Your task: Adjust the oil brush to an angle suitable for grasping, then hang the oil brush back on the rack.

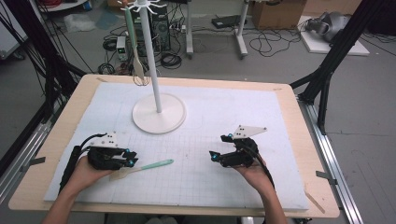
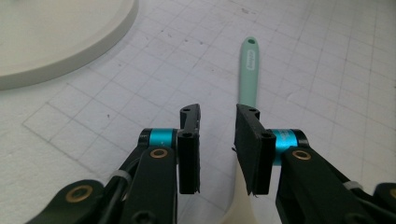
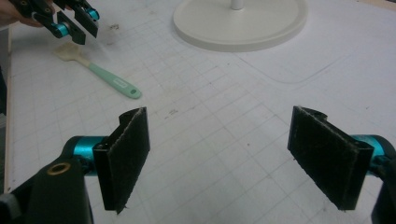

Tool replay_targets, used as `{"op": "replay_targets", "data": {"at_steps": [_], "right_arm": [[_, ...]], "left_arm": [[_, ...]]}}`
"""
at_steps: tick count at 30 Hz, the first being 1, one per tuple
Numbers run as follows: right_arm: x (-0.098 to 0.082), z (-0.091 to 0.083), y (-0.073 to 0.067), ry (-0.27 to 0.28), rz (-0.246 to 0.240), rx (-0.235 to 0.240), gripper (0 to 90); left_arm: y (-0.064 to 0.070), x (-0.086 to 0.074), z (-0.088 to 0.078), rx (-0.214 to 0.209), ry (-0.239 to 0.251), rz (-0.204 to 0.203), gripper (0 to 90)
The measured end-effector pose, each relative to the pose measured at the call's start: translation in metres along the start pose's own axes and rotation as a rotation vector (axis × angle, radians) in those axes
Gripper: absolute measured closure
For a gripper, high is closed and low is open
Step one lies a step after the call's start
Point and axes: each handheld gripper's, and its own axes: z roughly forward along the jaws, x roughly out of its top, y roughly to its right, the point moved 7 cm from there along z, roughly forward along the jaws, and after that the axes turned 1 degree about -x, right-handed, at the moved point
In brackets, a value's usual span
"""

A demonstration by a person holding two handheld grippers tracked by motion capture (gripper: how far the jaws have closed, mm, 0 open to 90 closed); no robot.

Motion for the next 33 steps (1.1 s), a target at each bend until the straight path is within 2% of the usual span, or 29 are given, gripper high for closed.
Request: {"op": "replay_targets", "data": {"at_steps": [4, 13, 22, 33], "right_arm": [[-0.0027, 0.0015, -0.0001, -0.006, 0.002, 0.003, 19.7], [-0.0035, -0.0001, -0.0023, -0.002, -0.012, 0.002, 19.7], [-0.0037, -0.0008, -0.0025, -0.002, -0.008, 0.005, 19.7], [-0.0029, -0.0018, -0.0032, -0.002, -0.021, 0.005, 19.7]], "left_arm": [[0.0021, 0.001, 0.0015, -0.002, 0.006, -0.002, 66.1], [0.0057, 0.0021, 0.0033, 0.001, 0.001, 0.02, 57.9], [0.0078, 0.0046, 0.0022, 0.001, 0.007, 0.029, 55.7], [0.0098, 0.0045, 0.0018, -0.002, -0.015, 0.06, 55.8]]}}
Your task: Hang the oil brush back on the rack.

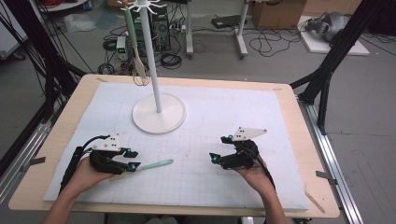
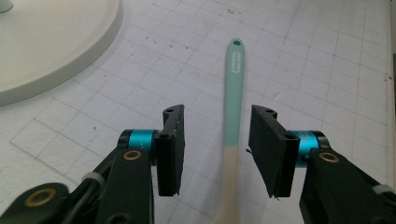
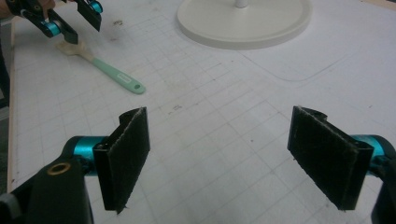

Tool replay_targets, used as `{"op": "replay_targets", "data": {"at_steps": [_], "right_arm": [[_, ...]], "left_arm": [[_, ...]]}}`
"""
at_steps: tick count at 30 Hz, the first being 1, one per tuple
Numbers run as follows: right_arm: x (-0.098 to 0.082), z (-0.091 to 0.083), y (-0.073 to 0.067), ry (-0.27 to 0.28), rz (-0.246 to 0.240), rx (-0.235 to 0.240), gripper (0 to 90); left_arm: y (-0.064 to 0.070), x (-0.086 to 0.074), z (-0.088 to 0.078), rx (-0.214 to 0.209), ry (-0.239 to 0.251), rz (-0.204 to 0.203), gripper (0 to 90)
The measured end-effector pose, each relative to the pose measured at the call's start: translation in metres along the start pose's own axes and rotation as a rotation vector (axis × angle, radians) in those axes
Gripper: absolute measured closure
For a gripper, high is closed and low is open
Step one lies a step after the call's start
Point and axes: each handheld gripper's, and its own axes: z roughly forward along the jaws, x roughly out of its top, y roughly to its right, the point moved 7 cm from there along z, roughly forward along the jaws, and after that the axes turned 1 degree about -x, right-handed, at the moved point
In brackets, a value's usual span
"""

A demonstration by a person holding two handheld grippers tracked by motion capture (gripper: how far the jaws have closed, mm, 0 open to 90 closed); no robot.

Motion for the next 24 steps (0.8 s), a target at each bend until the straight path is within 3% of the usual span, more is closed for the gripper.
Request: {"op": "replay_targets", "data": {"at_steps": [12, 24], "right_arm": [[-0.001, -0.002, 0.004, 0.003, 0.006, -0.005, 19.7], [-0.003, -0.002, 0.002, -0.005, 0.001, -0.005, 19.7]], "left_arm": [[0.005, -0.002, 0.004, -0.006, -0.045, 0.021, 59.2], [0.007, -0.007, 0.016, -0.025, -0.141, 0.074, 66.8]]}}
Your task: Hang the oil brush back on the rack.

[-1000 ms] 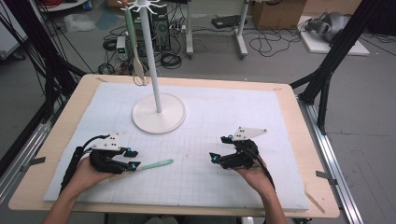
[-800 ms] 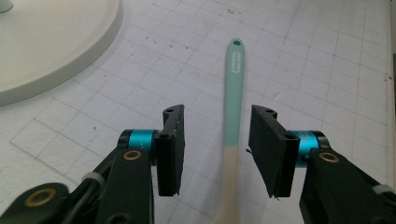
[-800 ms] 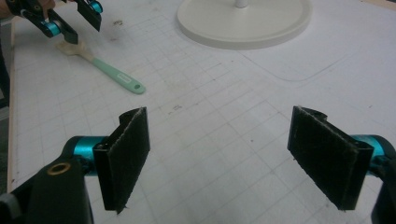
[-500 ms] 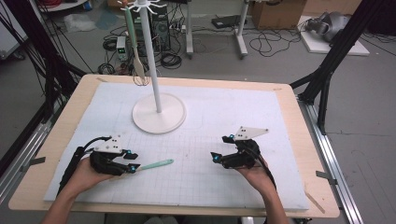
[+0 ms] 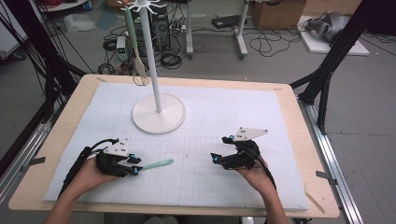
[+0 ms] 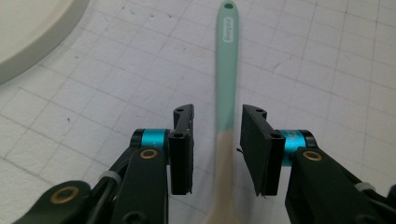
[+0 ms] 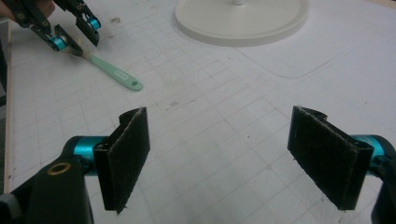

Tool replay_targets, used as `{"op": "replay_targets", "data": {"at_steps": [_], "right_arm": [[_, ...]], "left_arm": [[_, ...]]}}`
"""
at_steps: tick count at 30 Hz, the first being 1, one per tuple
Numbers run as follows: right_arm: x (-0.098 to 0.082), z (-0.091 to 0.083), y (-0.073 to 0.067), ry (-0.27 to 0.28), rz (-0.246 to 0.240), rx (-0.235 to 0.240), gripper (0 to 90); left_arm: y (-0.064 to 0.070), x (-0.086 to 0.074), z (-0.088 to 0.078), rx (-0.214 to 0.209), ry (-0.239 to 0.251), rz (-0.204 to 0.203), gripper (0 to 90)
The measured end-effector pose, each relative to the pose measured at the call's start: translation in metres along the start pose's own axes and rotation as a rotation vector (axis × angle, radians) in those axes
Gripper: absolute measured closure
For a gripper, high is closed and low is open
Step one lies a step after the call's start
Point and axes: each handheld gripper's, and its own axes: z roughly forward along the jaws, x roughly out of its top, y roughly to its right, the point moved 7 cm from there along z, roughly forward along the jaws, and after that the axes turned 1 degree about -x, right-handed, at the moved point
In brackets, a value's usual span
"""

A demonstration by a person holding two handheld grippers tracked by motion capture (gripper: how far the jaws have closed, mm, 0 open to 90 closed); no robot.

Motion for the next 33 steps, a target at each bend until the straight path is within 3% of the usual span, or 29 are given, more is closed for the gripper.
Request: {"op": "replay_targets", "data": {"at_steps": [11, 22, 33], "right_arm": [[-0.0012, 0.0012, 0.0006, -0.001, -0.004, 0.0, 19.7], [-0.0045, 0.0068, -0.0019, -0.021, -0.008, 0.006, 19.7], [-0.007, 0.0097, -0.0033, -0.025, 0.007, 0.016, 19.7]], "left_arm": [[0.0006, -0.0055, 0.0023, -0.014, -0.059, -0.002, 71.4], [0.0025, -0.0026, 0.004, 0.017, -0.108, 0.0, 80.8], [0.0022, -0.0031, 0.0035, 0.01, -0.082, -0.009, 81.9]]}}
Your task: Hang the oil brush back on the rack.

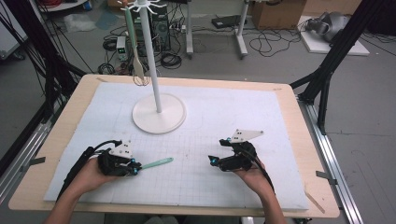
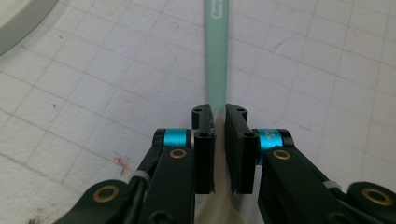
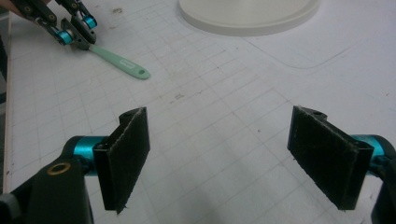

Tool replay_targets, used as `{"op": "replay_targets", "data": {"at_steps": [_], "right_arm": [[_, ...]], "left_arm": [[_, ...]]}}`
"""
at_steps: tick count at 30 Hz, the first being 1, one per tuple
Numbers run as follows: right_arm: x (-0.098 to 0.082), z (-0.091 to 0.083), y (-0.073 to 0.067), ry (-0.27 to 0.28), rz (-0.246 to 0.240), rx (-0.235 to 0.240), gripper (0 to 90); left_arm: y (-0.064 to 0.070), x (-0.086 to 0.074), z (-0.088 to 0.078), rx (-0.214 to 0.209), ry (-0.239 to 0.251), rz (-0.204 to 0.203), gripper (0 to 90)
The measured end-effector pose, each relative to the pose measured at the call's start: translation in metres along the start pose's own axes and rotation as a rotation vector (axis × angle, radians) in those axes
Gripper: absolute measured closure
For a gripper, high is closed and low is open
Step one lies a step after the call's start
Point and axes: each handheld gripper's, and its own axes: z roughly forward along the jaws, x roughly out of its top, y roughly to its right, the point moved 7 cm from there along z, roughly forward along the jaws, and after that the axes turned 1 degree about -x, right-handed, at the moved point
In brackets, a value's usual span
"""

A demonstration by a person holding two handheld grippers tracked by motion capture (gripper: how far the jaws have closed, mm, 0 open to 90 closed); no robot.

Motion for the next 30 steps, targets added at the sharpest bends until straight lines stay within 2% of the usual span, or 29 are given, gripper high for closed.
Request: {"op": "replay_targets", "data": {"at_steps": [2, 5, 10, 12, 19, 30], "right_arm": [[0.0, 0.0, 0.0, 0.002, 0.0, -0.001, 19.7], [0.0, 0.001, 0.0, 0.001, -0.002, 0.0, 19.7], [0.0, 0.001, 0.0, 0.003, -0.001, 0.001, 19.7], [0.0, 0.0, 0.0, 0.003, 0.006, 0.006, 19.7], [0.003, -0.001, 0.0, 0.023, 0.032, 0.023, 19.7], [0.01, -0.004, -0.003, 0.04, 0.047, 0.063, 18.5]], "left_arm": [[-0.001, -0.001, -0.001, -0.006, 0.002, 0.001, 82.0], [0.0, 0.001, -0.001, -0.016, 0.031, -0.017, 82.0], [0.001, 0.004, -0.003, -0.02, 0.053, -0.015, 81.9], [0.001, 0.006, -0.004, -0.021, 0.08, -0.034, 81.9], [0.0, 0.014, -0.012, -0.031, 0.133, -0.044, 81.9], [0.0, 0.028, -0.019, -0.049, 0.187, -0.039, 81.8]]}}
